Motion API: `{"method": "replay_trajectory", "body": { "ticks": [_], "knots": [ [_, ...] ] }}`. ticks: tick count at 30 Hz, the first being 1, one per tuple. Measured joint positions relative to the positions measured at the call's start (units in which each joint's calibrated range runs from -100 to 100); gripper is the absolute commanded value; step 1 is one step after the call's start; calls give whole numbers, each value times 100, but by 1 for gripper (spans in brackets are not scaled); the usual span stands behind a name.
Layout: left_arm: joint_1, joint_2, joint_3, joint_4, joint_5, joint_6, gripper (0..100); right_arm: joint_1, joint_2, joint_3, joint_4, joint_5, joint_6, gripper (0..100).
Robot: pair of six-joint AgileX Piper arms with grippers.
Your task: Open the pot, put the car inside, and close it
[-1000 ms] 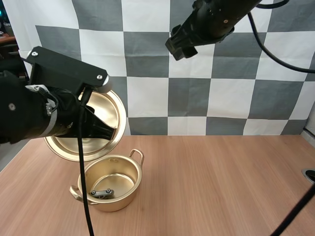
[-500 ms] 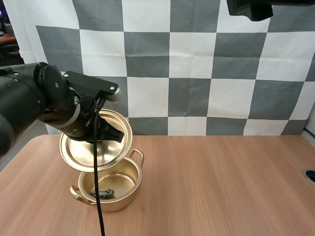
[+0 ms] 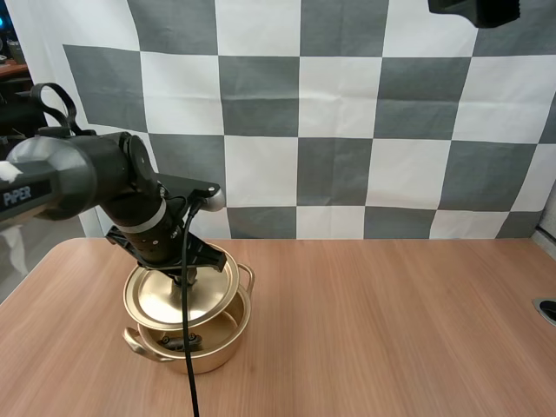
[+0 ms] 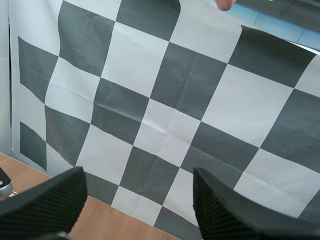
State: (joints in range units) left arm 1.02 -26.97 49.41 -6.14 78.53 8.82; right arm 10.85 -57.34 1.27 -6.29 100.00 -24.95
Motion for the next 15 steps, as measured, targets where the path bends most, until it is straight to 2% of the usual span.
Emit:
{"method": "replay_trajectory", "body": {
  "ticks": [7, 15],
  "knots": [
    [0, 179, 370, -407, -212, 357, 0, 0, 0, 0, 0, -7, 0, 100],
    [0, 181, 465, -421, -319, 367, 0, 0, 0, 0, 0, -7, 0, 100]
  ]
}}
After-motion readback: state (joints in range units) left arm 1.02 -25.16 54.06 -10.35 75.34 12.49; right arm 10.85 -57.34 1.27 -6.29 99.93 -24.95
